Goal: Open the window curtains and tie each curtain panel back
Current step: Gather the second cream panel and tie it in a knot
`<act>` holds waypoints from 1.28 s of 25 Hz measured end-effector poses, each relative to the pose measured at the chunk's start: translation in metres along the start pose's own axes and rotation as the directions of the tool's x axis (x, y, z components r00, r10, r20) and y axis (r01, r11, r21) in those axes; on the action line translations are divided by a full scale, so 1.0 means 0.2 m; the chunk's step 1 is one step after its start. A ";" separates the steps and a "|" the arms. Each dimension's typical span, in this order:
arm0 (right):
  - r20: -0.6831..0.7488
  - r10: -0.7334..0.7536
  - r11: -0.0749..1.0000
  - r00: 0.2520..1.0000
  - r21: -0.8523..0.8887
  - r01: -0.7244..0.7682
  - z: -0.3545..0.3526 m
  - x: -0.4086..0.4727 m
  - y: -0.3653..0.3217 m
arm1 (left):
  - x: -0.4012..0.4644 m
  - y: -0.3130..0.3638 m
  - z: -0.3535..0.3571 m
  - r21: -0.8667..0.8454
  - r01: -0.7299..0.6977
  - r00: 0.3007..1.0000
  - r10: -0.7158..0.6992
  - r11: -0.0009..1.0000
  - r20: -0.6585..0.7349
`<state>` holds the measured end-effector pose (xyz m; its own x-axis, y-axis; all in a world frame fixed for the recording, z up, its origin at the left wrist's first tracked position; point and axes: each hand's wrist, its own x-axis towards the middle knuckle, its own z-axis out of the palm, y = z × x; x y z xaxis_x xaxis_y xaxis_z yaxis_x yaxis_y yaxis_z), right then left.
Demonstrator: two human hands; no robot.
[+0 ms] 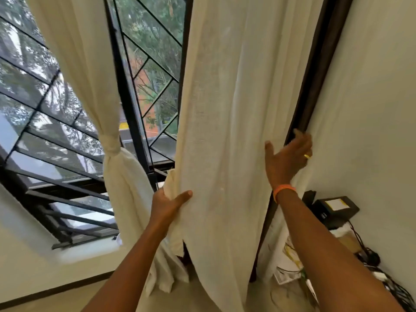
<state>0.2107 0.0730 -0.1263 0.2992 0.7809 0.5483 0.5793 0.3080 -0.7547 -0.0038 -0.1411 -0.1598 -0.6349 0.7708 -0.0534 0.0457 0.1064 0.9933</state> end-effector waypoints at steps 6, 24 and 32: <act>0.509 0.060 0.970 0.859 0.174 -0.171 0.17 0.01 0.60 | 0.21 -0.20 0.12 0.211 0.161 0.979 -0.129 0.964 -0.160; 0.846 0.060 0.869 0.530 0.217 -0.445 -0.19 -0.52 0.08 | -0.12 -0.09 0.17 0.224 0.039 0.983 -0.077 0.974 0.166; 0.846 0.067 0.936 0.529 0.131 -0.327 -0.24 -0.61 -0.02 | -0.03 0.00 0.03 0.034 0.024 1.000 -0.024 0.999 0.017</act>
<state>0.2077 -0.0493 -0.1731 -0.4443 0.8935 -0.0648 0.3454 0.1041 -0.9327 0.0049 -0.1426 -0.1606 -0.6229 0.7783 -0.0790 0.0573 0.1460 0.9876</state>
